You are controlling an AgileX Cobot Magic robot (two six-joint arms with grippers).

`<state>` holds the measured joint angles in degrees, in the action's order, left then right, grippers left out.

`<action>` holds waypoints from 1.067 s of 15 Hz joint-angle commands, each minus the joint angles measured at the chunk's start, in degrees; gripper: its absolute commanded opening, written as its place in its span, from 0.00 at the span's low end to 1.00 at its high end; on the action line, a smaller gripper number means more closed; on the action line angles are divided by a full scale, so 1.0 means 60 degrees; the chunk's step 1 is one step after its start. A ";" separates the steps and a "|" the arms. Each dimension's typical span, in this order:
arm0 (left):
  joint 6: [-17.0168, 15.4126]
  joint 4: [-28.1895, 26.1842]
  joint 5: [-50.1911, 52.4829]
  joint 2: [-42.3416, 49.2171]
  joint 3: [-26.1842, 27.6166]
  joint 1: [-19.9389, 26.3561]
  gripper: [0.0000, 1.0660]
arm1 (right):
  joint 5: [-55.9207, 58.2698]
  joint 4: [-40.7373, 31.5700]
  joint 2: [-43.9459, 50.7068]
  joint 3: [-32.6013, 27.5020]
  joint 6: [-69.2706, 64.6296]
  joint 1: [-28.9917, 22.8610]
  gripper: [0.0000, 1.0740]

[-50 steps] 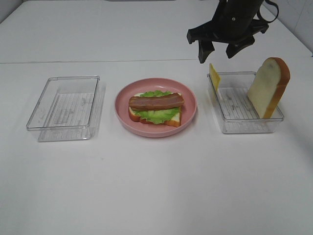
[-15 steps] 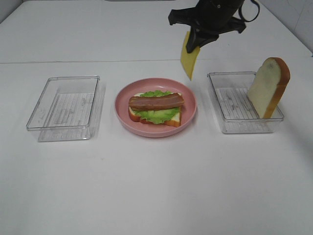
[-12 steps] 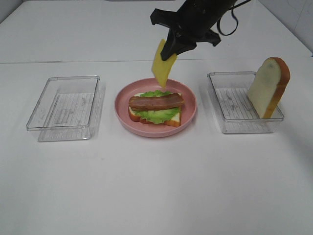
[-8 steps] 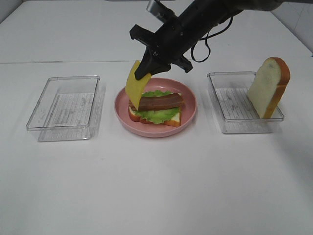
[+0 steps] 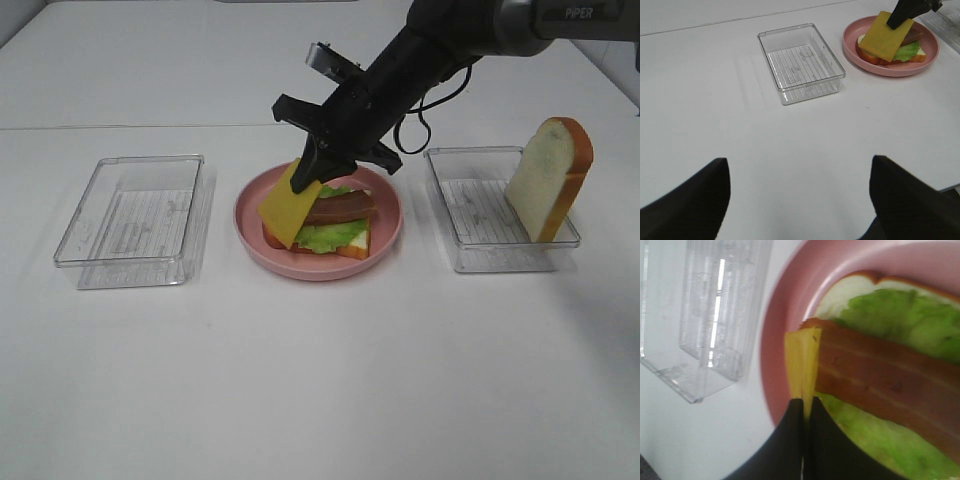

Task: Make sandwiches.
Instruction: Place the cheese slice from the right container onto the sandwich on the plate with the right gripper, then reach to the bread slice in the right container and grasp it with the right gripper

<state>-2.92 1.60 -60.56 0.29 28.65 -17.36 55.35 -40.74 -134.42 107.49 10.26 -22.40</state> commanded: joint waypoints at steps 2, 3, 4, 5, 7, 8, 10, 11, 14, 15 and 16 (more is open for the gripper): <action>0.0010 -0.0029 0.0105 0.0191 -0.0010 0.0010 0.70 | 0.0048 0.1547 0.0153 0.0000 -0.0793 0.0010 0.05; 0.0010 -0.0029 0.0105 0.0191 -0.0010 0.0010 0.70 | 0.0038 0.1604 0.0153 0.0000 -0.0793 0.0010 0.17; 0.0010 -0.0029 0.0105 0.0191 -0.0010 0.0010 0.70 | 0.0038 0.1604 0.0153 0.0000 -0.0783 0.0010 0.26; 0.0010 -0.0029 0.0105 0.0191 -0.0010 0.0010 0.70 | 0.0038 0.1604 0.0153 0.0000 -0.0783 0.0010 0.43; 0.0010 -0.0029 0.0105 0.0191 -0.0010 0.0010 0.70 | 0.0076 0.1633 0.0220 0.0010 -0.0535 0.0010 0.69; 0.0010 -0.0029 0.0105 0.0191 -0.0010 0.0010 0.70 | 0.0086 0.1700 0.0306 0.0029 -0.0401 0.0010 0.71; 0.0010 -0.0029 0.0105 0.0191 -0.0010 0.0010 0.70 | 0.0105 0.2273 0.0697 0.0029 -0.0353 0.0010 0.71; 0.0010 -0.0029 0.0105 0.0191 -0.0010 0.0010 0.70 | 0.0153 0.2674 0.0936 0.0029 -0.0516 0.0010 0.71; 0.0010 -0.0029 0.0105 0.0191 -0.0010 0.0010 0.70 | 0.0392 0.4545 0.1910 0.0029 -0.1098 0.0029 0.71; 0.0010 -0.0029 0.0105 0.0191 -0.0010 0.0010 0.70 | 0.0506 0.5080 0.2149 0.0029 -0.1375 0.0029 0.71; 0.0010 -0.0029 0.0105 0.0191 -0.0010 0.0010 0.70 | 0.0611 0.5720 0.2406 0.0029 -0.1709 0.0134 0.71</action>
<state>-2.92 1.60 -60.56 0.29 28.65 -17.36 58.90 -6.99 -120.09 107.49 0.00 -21.89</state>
